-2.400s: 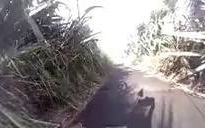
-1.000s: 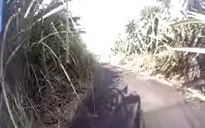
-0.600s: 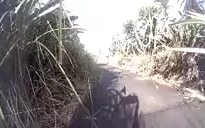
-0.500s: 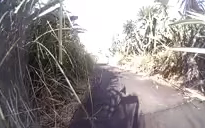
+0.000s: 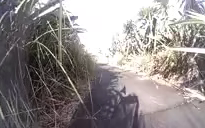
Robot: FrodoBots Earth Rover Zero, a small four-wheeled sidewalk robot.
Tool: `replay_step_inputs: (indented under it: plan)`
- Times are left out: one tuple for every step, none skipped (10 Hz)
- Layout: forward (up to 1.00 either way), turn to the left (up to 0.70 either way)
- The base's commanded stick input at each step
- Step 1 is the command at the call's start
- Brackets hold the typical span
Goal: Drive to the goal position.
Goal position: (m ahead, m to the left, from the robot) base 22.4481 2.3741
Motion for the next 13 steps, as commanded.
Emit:
replay_step_inputs:
  plan:
    - [0.0,-0.7]
    - [0.0,-0.52]
    - [0.0,-0.22]
    - [0.0,-0.02]
    - [0.0,0.0]
    - [0.0,-0.07]
    - [0.0,-0.27]
    - [0.0,-0.7]
    - [0.0,-0.7]
    - [0.0,-0.7]
    - [0.0,-0.7]
    - [0.0,-0.7]
    - [0.0,-0.7]
